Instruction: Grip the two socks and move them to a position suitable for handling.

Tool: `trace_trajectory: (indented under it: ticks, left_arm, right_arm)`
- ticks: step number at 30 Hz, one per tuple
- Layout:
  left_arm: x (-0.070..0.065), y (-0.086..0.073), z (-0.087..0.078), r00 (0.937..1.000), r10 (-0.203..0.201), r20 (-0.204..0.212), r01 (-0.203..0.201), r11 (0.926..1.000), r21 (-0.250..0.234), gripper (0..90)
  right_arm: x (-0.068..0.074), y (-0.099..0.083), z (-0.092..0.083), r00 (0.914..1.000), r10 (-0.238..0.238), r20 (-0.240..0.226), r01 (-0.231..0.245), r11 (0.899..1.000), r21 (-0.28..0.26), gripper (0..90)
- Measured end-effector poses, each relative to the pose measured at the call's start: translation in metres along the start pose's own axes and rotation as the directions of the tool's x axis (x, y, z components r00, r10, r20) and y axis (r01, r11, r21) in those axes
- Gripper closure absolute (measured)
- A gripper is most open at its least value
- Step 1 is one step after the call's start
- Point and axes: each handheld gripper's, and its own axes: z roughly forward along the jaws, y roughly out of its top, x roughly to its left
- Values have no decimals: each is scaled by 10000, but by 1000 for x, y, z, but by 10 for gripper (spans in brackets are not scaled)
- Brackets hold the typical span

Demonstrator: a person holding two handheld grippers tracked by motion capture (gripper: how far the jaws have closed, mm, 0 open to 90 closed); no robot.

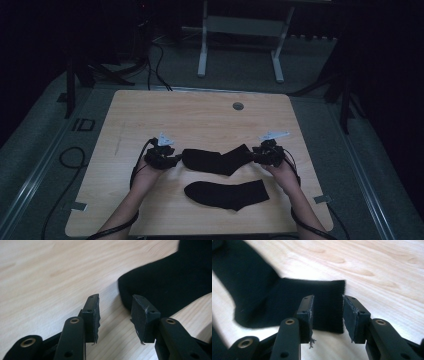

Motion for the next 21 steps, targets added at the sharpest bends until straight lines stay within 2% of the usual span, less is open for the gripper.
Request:
trace_trajectory:
  ticks: [2, 4, 6, 10, 15, 17, 21]
  left_arm:
    - [-4, 2, 2, 9999, 142, 68, -142, 9999, -74, 588]
    - [-6, 3, 6, 9993, 210, 298, -214, 9997, 122, 657]
    - [-9, 4, 9, 9997, 192, 165, -195, 9997, 166, 726]
    - [-16, 7, 17, 9989, 352, 315, -362, 9988, 336, 776]
    - [-13, 6, 27, 9994, 184, 295, -205, 9971, 735, 832]
    - [-11, 4, 28, 9994, 151, 307, -175, 9967, 794, 849]
    - [-10, 1, 30, 9994, 98, 346, -128, 9962, 858, 849]
  right_arm:
    - [-4, 3, 4, 9998, 116, 156, -117, 9999, 67, 600]
    - [-8, 5, 10, 9994, 254, 247, -257, 9996, 133, 604]
    - [-11, 6, 16, 9989, 371, 278, -378, 9990, 255, 603]
    - [-12, 8, 26, 9989, 393, 249, -403, 9983, 423, 619]
    - [-6, 5, 33, 9995, 51, 298, -74, 9970, 773, 753]
    - [-6, 3, 31, 9993, -16, 374, -11, 9975, 708, 798]
    - [-6, -2, 25, 9990, -42, 440, 9, 9973, 738, 827]
